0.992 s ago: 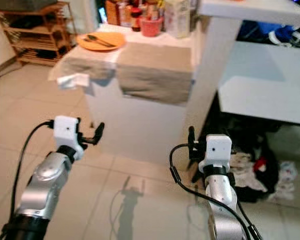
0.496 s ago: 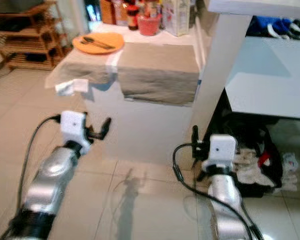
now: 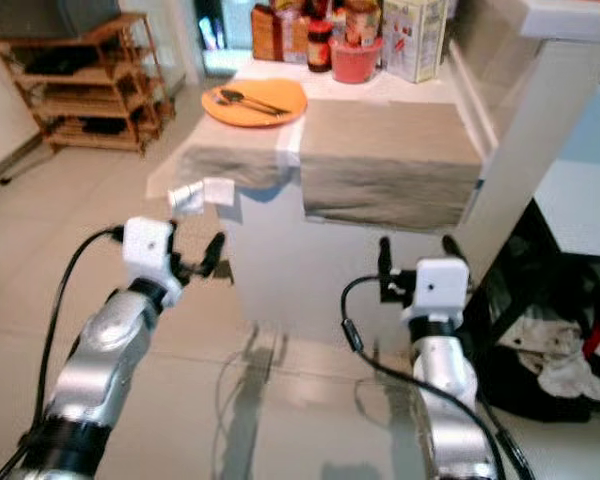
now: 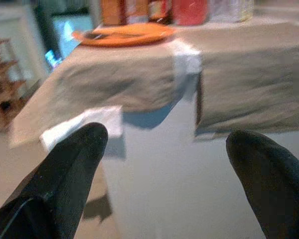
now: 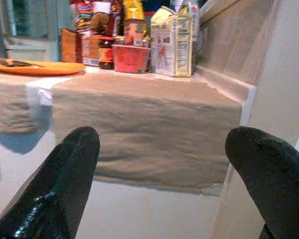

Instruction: Setting the table

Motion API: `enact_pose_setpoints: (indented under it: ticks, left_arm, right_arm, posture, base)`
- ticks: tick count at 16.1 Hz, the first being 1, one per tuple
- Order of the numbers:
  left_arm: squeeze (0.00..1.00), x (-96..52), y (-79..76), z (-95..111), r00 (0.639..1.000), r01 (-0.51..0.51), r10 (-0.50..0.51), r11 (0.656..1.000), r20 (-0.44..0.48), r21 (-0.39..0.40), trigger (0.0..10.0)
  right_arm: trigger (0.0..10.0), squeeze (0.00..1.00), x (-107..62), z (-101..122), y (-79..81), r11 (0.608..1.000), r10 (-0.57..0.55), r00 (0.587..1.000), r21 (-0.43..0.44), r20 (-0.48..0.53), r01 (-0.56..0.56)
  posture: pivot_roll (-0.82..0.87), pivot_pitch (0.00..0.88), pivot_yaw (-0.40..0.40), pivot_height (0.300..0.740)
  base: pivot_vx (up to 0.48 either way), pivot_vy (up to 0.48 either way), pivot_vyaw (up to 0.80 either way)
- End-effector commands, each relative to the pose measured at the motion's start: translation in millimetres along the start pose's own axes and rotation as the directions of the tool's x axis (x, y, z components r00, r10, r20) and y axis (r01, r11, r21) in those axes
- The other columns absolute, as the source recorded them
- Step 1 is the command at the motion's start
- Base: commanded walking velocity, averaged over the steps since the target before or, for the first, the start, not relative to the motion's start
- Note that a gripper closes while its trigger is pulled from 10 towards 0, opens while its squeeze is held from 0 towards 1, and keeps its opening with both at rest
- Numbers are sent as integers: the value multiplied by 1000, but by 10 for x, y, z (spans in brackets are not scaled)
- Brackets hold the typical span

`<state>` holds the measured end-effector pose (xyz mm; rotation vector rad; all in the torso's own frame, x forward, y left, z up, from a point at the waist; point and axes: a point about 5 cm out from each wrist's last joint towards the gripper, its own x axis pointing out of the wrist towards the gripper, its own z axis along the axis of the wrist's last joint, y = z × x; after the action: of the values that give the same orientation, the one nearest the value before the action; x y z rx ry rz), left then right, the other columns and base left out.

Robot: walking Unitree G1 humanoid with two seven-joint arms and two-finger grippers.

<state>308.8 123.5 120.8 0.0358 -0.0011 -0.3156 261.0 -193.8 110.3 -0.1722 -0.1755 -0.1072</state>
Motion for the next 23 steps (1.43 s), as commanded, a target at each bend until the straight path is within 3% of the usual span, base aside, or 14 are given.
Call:
enact_pose_setpoints:
  ticks: [1, 12, 18, 23]
  left_arm:
    - [0, 19, 23, 49, 1000, 4, -4, 999, 3, 40, 10000]
    - [0, 59, -13, 41, 999, 46, -46, 996, -9, 79, 10000]
    - [0, 80, 15, 93, 1000, 15, -16, 997, 16, 74, 10000]
    - [0, 77, 2, 76, 1000, 18, -19, 998, 8, 63, 10000]
  right_arm:
    - [10000, 0, 44, 70, 2, 1000, -11, 1000, 8, 28, 11]
    - [10000, 0, 14, 24, 37, 1000, -2, 1000, 0, 16, 2]
    - [10000, 0, 1, 23, 37, 1000, -1, 1000, -4, 17, 1]
    - [10000, 0, -30, 1, 36, 1000, -1, 1000, -5, 6, 1]
  posture:
    - [-18, 0, 39, 740]
    - [-17, 0, 42, 740]
    - [-21, 0, 46, 740]
    - [-22, 0, 47, 740]
  base:
    - [334, 345, 0]
    - [461, 23, 0]
    - [0, 0, 0]
    - [0, -444, 0]
